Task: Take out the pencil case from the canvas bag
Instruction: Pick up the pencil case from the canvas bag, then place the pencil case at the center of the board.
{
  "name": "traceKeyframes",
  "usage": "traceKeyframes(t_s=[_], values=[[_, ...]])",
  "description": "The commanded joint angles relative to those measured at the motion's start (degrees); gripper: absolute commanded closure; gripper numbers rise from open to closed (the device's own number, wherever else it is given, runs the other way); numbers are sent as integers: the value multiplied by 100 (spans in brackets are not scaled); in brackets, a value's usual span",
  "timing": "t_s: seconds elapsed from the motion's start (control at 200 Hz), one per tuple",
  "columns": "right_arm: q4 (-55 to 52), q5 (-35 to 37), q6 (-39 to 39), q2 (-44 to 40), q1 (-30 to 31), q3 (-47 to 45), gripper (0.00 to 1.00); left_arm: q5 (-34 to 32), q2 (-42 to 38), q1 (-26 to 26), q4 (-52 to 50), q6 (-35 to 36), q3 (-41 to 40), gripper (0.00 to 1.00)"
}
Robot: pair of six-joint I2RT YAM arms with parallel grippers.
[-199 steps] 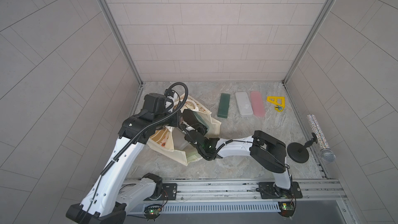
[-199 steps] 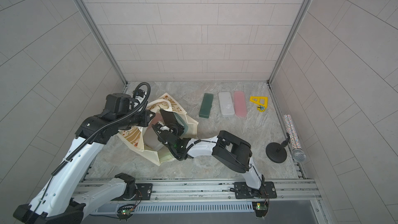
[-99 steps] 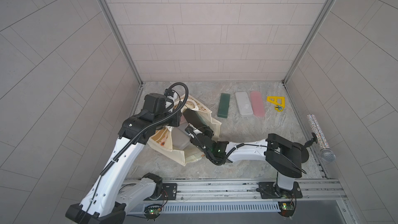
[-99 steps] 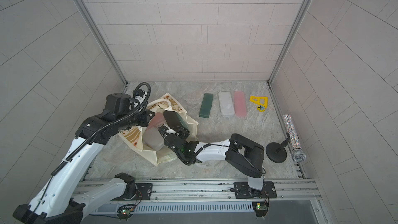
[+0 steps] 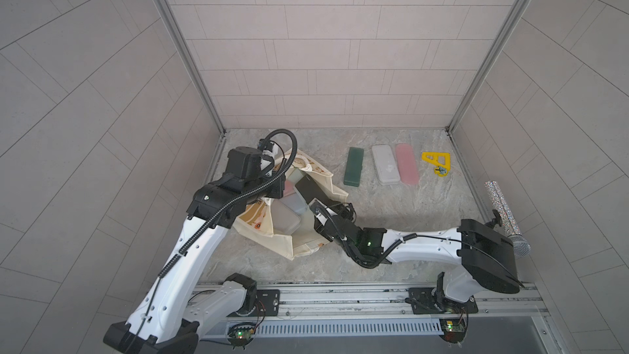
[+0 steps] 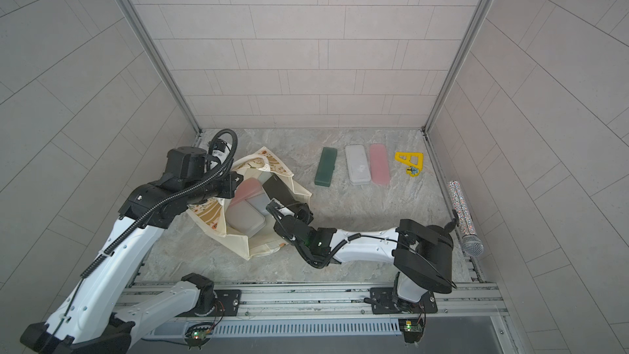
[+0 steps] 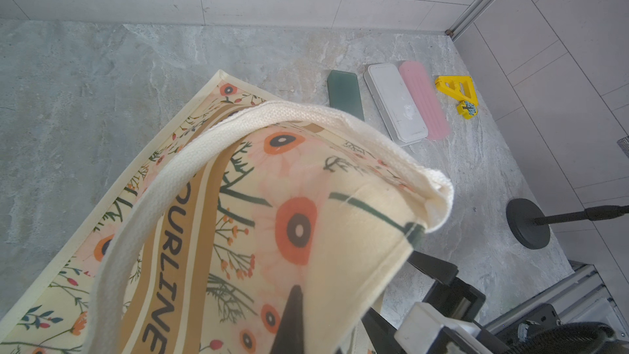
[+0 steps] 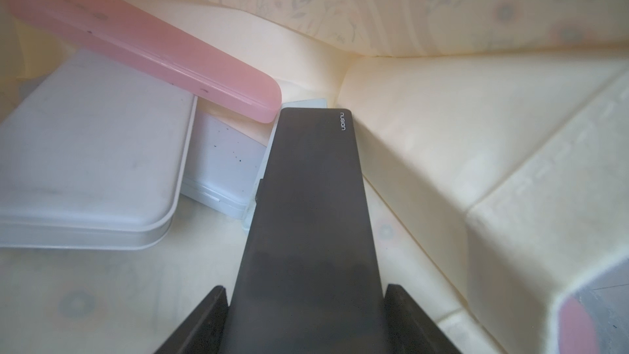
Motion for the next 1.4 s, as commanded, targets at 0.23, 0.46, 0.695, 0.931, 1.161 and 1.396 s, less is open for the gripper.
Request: traceKeyframes(t_s=[0.23, 0.46, 0.695, 0.931, 1.161, 1.396], values=[[-778, -414, 408, -924, 37, -394, 35, -886, 143, 5, 681, -166, 339, 100], [-1164, -409, 718, -1648, 37, -822, 35, -1389, 331, 8, 659, -62, 534, 100], [-1501, -411, 1065, -2292, 37, -1275, 35, -2304, 460, 22, 542, -26, 688, 100], [-1801, -281, 1282, -2954, 28, -1672, 36, -2913, 531, 76, 439, 19, 798, 100], [-2076, -470, 1609, -3380, 24, -1888, 36, -3385, 532, 102, 348, 55, 849, 100], [-2604, -567, 1830, -4049, 37, -2032, 36, -3685, 529, 164, 316, 55, 868, 100]])
